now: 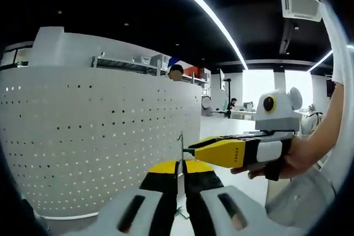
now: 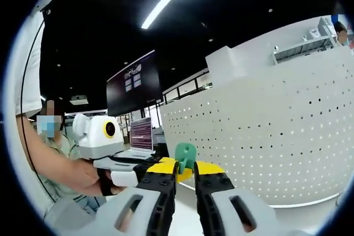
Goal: Insert the hook assembly into the mounting plate slot until the hook locks in place.
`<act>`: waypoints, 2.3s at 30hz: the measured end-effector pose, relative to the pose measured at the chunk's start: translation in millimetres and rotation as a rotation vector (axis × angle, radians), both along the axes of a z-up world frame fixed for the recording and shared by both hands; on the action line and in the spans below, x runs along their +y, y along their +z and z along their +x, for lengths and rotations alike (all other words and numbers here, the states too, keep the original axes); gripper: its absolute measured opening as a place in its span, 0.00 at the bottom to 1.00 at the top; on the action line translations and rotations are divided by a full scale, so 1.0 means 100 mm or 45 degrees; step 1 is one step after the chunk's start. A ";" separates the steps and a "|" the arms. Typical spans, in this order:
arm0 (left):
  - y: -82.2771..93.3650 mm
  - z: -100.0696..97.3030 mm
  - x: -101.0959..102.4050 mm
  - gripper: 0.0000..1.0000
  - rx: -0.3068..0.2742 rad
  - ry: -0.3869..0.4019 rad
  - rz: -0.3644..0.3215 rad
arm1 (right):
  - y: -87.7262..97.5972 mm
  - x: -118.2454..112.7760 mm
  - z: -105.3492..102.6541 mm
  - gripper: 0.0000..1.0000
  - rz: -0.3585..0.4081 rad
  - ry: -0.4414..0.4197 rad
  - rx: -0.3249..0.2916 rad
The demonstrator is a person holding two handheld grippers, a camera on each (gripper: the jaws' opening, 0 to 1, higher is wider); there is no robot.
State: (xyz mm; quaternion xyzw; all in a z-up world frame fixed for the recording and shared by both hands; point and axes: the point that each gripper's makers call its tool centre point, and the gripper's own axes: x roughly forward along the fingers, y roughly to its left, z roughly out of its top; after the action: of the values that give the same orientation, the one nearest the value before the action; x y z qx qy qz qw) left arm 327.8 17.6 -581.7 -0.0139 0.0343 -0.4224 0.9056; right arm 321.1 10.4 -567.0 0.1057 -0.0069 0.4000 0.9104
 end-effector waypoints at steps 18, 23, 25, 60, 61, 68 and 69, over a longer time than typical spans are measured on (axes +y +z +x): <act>0.01 0.01 -0.02 0.03 -0.011 0.003 -0.004 | 0.03 0.02 0.01 0.03 0.027 -0.006 -0.007; 0.01 0.01 -0.04 0.03 -0.023 0.003 0.010 | 0.03 0.00 0.02 0.02 0.024 -0.031 -0.021; 0.02 0.01 -0.05 0.03 -0.024 0.001 0.017 | 0.03 -0.01 0.02 0.02 0.026 -0.040 -0.024; -0.20 0.04 -0.05 0.59 0.032 0.032 0.076 | -0.01 -0.08 0.02 0.00 0.004 -0.072 0.011; -0.20 0.04 -0.05 0.62 0.034 0.034 0.076 | -0.01 -0.08 0.02 0.00 0.004 -0.071 0.012; -0.23 0.06 -0.04 0.78 0.032 0.052 0.093 | -0.02 -0.08 0.02 0.00 0.009 -0.070 0.024; -0.24 0.06 -0.04 0.78 0.032 0.053 0.094 | -0.02 -0.09 0.03 0.00 0.008 -0.071 0.025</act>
State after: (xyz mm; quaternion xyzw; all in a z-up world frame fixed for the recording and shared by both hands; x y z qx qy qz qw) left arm 333.9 13.9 -605.5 0.0135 0.0611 -0.4016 0.9137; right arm 323.7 1.8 -569.4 0.1124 -0.0020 0.3734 0.9208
